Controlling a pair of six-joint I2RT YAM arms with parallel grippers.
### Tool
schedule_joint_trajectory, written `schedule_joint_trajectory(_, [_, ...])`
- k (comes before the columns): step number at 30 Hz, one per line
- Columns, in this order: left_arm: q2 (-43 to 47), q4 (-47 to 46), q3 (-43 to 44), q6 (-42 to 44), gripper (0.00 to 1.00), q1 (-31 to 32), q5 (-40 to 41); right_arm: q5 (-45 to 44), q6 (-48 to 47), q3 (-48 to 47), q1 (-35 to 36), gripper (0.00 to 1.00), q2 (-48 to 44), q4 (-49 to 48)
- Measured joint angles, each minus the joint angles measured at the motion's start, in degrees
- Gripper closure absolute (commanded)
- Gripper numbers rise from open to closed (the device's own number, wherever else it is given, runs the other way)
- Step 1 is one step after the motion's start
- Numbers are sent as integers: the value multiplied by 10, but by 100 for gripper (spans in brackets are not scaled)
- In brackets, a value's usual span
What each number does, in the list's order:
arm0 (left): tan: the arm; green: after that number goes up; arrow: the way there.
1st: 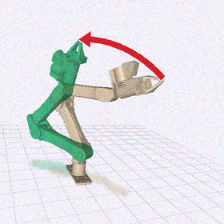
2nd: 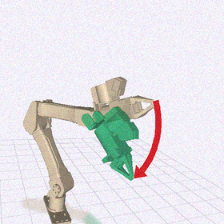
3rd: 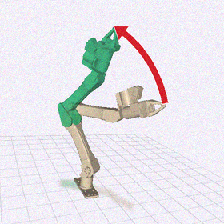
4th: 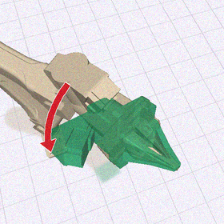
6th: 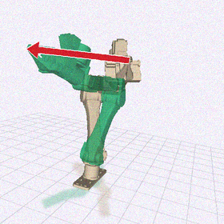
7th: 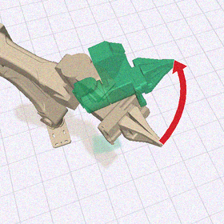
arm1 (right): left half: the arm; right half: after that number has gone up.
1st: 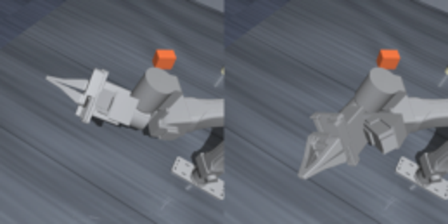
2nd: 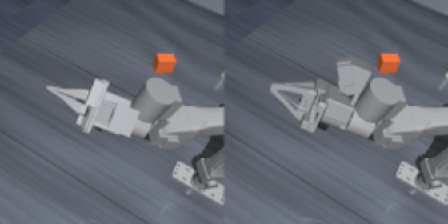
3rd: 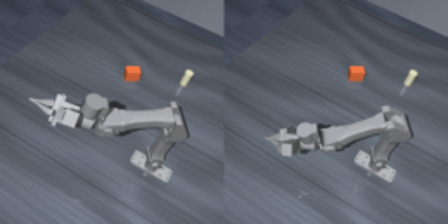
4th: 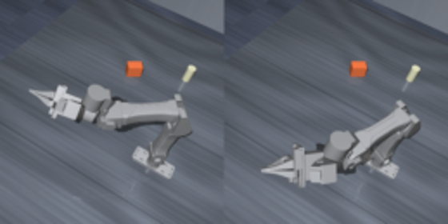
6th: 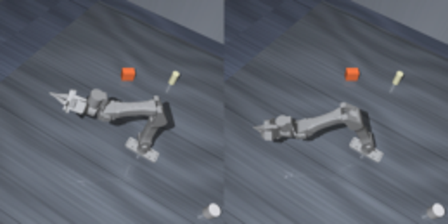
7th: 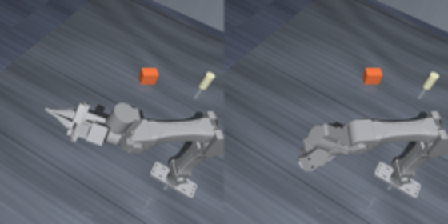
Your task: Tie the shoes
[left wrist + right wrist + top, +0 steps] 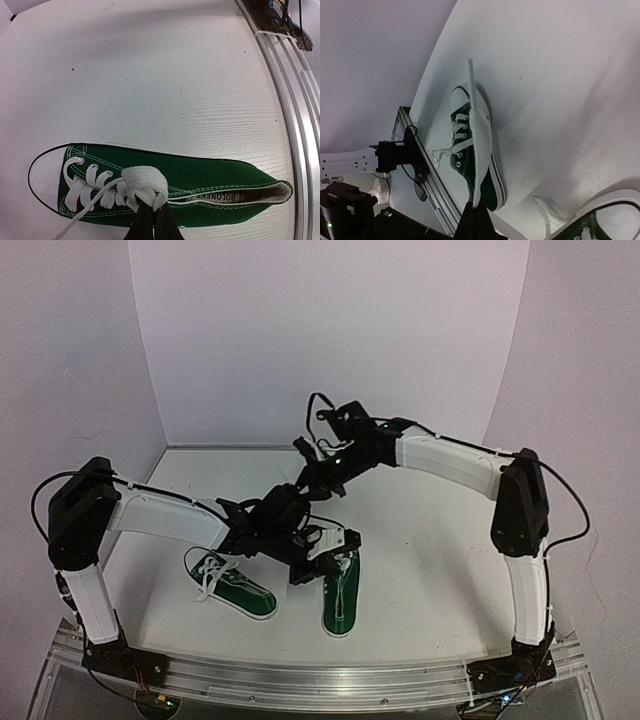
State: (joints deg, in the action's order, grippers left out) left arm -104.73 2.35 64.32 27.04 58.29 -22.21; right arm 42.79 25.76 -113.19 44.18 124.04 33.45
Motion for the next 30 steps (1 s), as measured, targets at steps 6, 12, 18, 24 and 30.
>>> schedule_joint_trajectory(6, [8,1,-15,2,100,7,8,38,4,-4,34,57,42,12])
schedule_joint_trajectory(12, [9,-11,-19,-2,100,8,10,42,9,84,-27,45,-27,9])
schedule_joint_trajectory(18, [9,-30,-19,-20,100,2,3,38,-3,240,-117,45,-173,-1])
schedule_joint_trajectory(24, [9,-64,-21,-64,99,-29,-26,73,-19,403,-122,46,-288,-40])
schedule_joint_trajectory(30, [7,-88,-21,-109,98,-59,-84,114,-7,538,-114,49,-321,-150])
